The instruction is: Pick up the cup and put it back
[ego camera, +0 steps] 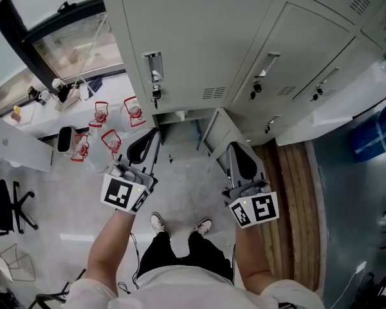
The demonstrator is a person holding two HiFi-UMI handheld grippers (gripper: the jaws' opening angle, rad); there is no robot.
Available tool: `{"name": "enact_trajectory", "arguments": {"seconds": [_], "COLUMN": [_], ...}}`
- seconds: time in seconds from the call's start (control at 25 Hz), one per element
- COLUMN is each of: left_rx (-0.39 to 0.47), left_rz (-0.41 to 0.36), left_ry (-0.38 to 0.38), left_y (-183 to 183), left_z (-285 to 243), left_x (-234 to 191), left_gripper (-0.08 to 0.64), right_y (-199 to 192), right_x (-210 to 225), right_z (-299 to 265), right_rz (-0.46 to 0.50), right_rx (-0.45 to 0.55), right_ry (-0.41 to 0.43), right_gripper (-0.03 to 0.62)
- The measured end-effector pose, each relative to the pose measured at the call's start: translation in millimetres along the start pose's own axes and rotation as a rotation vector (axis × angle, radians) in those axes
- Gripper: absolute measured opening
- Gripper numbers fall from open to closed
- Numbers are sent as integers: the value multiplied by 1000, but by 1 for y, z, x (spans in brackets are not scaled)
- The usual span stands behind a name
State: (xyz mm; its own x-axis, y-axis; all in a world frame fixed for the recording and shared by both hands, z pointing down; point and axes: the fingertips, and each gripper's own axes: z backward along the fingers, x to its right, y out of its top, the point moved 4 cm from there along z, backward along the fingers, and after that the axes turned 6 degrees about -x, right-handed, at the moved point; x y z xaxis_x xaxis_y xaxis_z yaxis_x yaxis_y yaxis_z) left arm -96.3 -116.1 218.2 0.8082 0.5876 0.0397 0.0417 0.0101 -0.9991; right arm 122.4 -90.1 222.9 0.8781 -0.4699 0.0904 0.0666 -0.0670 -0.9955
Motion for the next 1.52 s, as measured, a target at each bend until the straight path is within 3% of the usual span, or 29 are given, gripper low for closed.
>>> {"name": "enact_trajectory", "arguments": {"seconds": [0.32,0.76,1.16,1.52], "left_rx": [73,133,117,145], "left_rz": [-70,-91,-89,-67], "left_ry": [67,152,276,265], "left_y": [65,104,99,93], "left_z": [55,124,184,176], "left_x": [-11,-23,-38,-34], "left_gripper": [20,20,20,20], "right_y": [44,84,94,98], "right_x": [1,14,37,35], "right_z": [19,44,84,84], "right_rz": [38,115,110,121], "right_rx": [36,74,90,101], "right_ry": [-1,-42,-139,-167], "right_gripper": [17,17,17,17]}}
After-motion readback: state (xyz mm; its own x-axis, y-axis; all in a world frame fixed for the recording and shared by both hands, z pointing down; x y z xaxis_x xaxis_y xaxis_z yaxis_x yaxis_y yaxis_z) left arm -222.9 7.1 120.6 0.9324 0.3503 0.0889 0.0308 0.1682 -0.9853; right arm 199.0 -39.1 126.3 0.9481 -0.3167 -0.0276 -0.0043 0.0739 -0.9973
